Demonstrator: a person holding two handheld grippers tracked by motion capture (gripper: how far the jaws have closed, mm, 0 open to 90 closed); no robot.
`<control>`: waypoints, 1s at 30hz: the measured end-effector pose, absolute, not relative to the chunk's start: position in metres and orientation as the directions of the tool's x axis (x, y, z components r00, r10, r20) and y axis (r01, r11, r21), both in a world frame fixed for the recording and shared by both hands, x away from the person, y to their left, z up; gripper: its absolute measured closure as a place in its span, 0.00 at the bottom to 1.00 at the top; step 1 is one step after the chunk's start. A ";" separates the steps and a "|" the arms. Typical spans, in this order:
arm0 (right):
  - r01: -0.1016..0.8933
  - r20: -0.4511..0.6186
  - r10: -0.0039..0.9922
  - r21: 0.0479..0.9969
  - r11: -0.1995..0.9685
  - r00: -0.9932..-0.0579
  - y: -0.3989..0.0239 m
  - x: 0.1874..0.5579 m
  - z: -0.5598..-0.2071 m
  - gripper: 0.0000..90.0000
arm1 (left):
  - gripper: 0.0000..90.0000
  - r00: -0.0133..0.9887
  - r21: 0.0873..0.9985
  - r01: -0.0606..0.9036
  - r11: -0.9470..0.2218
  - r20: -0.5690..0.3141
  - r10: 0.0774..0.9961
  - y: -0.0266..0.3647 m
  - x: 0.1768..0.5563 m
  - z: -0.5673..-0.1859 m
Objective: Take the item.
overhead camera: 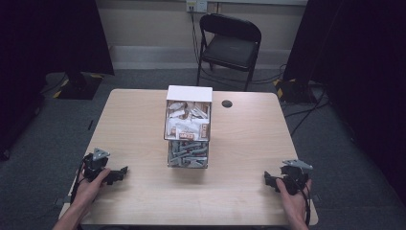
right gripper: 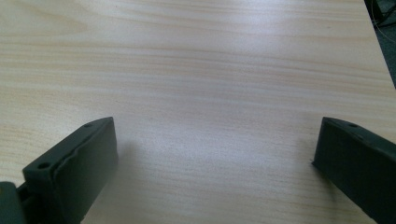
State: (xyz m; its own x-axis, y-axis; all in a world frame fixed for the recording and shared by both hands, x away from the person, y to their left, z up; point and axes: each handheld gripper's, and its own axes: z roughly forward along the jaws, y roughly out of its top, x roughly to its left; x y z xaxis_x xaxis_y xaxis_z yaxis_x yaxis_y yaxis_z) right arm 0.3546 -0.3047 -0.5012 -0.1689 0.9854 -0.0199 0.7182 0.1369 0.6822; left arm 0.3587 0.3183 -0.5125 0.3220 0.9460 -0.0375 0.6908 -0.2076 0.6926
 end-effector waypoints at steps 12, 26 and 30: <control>0.716 -0.010 0.987 0.687 0.122 -0.159 -0.301 0.352 -0.501 0.03 | 0.00 0.322 0.693 0.691 -0.207 -0.038 0.946 0.318 0.359 -0.512; 0.687 0.065 0.961 0.712 0.145 -0.270 -0.286 0.350 -0.490 0.20 | 0.00 0.322 0.693 0.691 -0.208 -0.038 0.946 0.318 0.359 -0.512; 0.672 0.084 0.952 0.727 0.143 -0.293 -0.283 0.347 -0.486 0.23 | 0.00 0.322 0.693 0.691 -0.208 -0.037 0.946 0.318 0.359 -0.512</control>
State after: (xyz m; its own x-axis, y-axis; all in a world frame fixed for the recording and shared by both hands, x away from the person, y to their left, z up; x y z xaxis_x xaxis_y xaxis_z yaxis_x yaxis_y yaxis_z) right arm 0.3473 -0.2834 -0.4858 -0.2935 0.9523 0.0842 0.6715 0.1426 0.7271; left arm 0.3587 0.3183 -0.5124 0.3222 0.9459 -0.0375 0.6907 -0.2078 0.6927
